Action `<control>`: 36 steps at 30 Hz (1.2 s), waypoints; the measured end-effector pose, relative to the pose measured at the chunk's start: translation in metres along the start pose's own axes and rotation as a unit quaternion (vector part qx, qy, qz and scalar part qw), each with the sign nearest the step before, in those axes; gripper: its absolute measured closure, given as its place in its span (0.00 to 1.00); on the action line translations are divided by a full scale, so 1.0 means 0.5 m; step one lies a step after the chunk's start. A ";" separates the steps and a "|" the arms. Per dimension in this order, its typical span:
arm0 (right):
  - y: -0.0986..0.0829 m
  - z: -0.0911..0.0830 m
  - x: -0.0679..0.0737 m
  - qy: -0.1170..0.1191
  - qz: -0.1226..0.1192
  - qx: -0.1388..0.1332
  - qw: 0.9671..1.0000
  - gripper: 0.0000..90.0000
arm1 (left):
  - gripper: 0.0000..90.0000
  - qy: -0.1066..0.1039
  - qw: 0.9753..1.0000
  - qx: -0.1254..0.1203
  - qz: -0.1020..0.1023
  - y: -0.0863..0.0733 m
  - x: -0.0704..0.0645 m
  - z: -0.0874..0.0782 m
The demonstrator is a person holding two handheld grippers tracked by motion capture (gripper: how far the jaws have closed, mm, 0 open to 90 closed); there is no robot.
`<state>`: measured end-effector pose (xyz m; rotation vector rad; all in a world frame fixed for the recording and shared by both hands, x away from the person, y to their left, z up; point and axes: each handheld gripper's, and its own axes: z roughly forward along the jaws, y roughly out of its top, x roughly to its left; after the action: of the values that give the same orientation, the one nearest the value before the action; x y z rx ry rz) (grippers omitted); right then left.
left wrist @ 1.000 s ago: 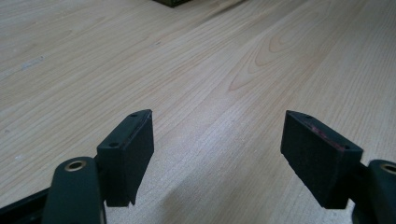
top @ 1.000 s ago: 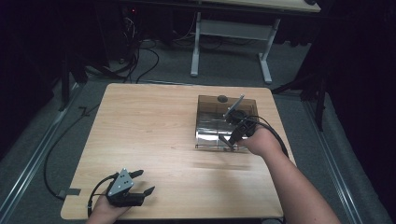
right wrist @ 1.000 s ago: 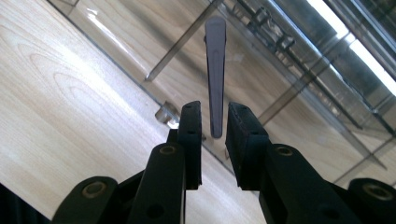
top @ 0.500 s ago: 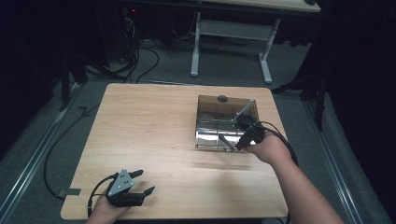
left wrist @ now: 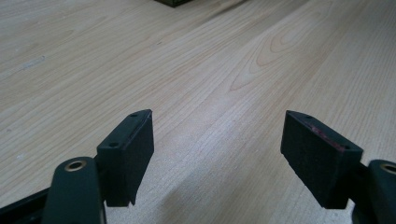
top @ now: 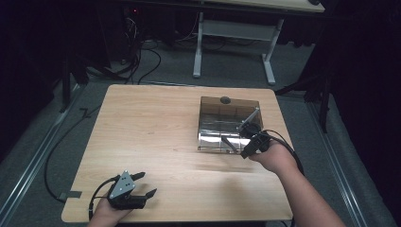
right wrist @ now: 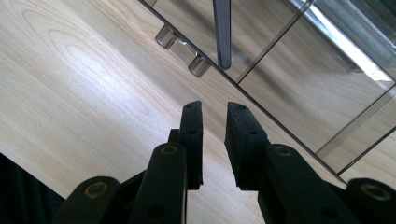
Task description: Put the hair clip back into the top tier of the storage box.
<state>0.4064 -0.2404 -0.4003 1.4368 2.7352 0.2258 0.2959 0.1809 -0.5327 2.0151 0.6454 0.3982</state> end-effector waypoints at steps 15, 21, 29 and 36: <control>-0.019 0.040 0.009 0.006 -0.004 0.013 1.000 0.85 | 0.29 0.000 1.000 0.000 0.001 0.000 0.000 0.000; -0.035 0.068 0.015 0.009 -0.007 0.007 1.000 0.78 | 0.29 -0.001 1.000 0.000 0.000 0.000 0.000 -0.001; -0.069 0.090 0.014 0.027 0.012 -0.044 0.999 0.72 | 0.29 0.001 1.000 0.000 0.001 0.000 0.000 -0.001; -0.107 0.108 0.013 0.023 0.018 -0.101 0.994 0.67 | 0.29 0.005 1.000 0.001 -0.001 0.000 0.000 -0.001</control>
<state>0.3649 -0.2590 -0.4614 1.4437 2.6316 0.5284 0.2958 0.1811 -0.5326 2.0151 0.6529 0.4075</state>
